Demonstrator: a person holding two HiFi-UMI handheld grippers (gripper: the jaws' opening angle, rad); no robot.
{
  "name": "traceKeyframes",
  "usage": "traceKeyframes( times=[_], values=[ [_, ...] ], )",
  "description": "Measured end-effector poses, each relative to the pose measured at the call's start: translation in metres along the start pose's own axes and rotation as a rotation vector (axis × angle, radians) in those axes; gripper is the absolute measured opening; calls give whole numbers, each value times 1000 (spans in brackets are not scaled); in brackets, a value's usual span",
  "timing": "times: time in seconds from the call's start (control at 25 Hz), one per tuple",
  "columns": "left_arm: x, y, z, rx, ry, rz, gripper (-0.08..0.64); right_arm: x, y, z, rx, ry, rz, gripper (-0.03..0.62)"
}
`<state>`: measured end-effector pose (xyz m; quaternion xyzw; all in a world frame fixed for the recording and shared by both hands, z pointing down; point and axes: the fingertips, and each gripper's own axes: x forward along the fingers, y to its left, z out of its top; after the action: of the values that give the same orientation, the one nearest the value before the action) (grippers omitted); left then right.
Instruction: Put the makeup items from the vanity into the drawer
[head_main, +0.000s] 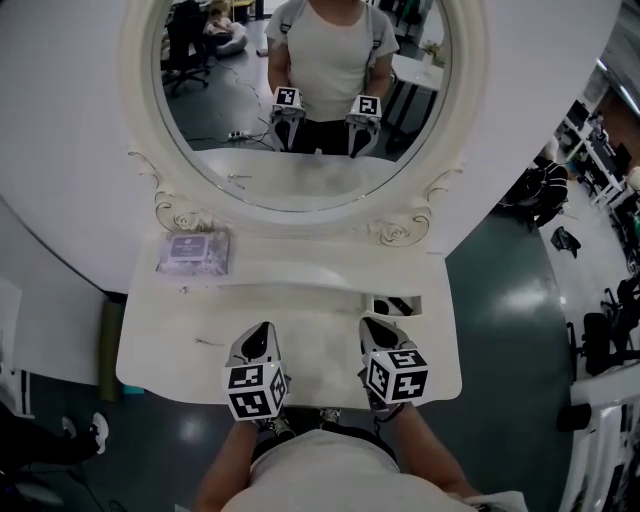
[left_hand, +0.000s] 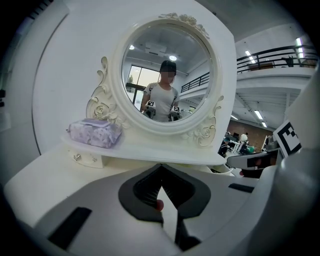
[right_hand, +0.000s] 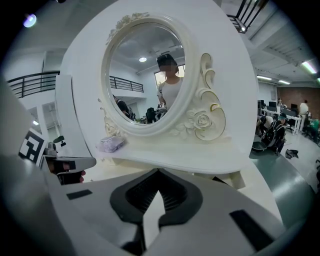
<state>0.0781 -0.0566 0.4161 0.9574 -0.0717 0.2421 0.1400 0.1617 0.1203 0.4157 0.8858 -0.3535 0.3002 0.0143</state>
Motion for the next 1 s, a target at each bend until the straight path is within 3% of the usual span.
traceKeyframes(
  times=[0.2,0.56,0.76,1.0],
  values=[
    [3,-6,-3,45,11,-3,5,1,-5,-3,8,1,-2,18],
    [3,-1,-7,-10,8,9,5,6,-2,-9,-1,31,19,18],
    [-11,30,-18,-68,10,84,5,24,29,-15,-44,76,91,18],
    [-48,96,-51,-195,23,248,5,61,106,-27,-171,157,259,18]
  ],
)
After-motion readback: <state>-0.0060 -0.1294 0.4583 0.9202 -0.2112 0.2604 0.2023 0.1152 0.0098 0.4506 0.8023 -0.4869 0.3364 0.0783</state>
